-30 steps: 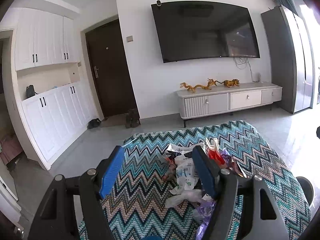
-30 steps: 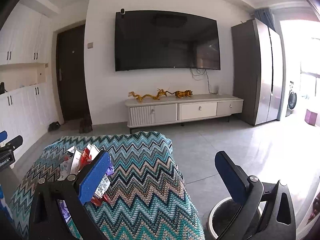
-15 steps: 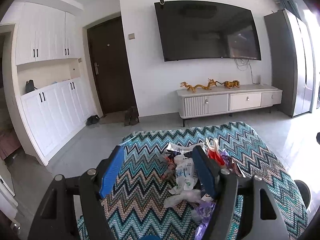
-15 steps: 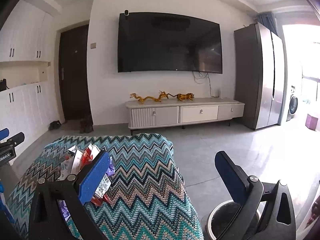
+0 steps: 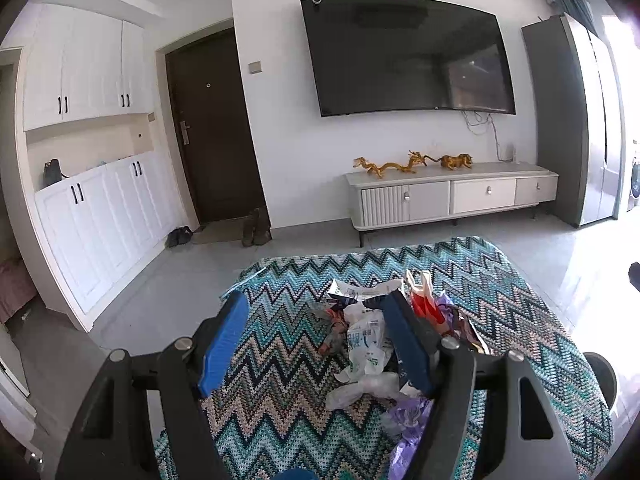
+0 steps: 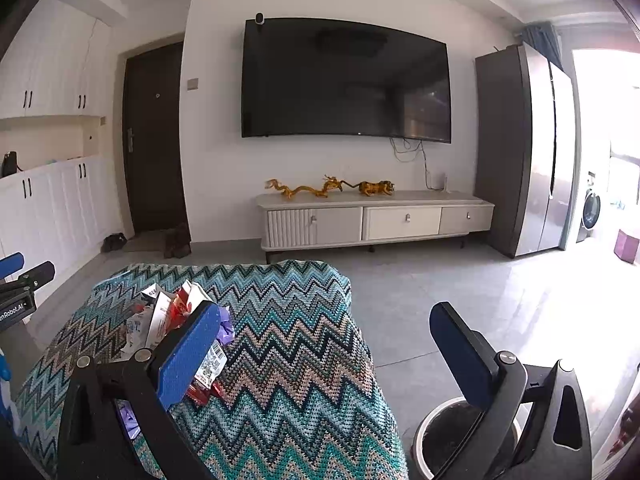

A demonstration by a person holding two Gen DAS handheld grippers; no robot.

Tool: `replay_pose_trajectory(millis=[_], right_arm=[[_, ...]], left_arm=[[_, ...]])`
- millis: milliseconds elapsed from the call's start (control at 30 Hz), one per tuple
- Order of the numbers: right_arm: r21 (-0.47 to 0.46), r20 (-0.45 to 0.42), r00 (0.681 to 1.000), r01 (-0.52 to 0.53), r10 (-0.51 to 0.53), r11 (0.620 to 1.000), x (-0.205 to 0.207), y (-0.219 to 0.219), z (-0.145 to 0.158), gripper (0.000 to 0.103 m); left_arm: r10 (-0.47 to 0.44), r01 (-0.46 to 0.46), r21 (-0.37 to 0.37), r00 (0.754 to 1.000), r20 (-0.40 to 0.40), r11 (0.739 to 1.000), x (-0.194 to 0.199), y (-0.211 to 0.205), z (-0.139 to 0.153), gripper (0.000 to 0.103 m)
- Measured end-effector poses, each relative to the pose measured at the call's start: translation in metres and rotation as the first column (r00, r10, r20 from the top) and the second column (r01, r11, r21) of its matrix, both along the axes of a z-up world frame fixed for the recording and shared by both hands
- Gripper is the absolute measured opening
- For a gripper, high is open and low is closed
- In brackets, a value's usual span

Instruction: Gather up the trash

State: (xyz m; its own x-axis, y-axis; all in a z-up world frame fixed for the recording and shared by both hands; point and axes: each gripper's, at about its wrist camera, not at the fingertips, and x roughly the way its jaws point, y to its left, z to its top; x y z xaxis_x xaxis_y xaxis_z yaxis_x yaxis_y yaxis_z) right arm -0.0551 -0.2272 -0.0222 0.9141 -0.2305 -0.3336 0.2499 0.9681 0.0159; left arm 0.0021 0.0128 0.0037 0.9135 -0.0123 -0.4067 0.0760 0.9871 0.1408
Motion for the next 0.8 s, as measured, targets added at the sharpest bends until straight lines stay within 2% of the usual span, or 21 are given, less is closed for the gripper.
replay_pose_trajectory(millis=[300,800], right_arm=[[0.001,-0.009,1.0,0.0,0.0,1.0,0.001,0.0,-0.001,0.103],[0.025,-0.018,1.0,-0.015,0.016,1.0,0.002,-0.002,-0.002,0.103]], left_arm=[[0.009,-0.009,-0.038,1.0,-0.013,0.999,0.004,0.007,0.005,0.069],[0.01,-0.011,-0.046,1.0,-0.026,0.999,0.008,0.012,0.003,0.069]])
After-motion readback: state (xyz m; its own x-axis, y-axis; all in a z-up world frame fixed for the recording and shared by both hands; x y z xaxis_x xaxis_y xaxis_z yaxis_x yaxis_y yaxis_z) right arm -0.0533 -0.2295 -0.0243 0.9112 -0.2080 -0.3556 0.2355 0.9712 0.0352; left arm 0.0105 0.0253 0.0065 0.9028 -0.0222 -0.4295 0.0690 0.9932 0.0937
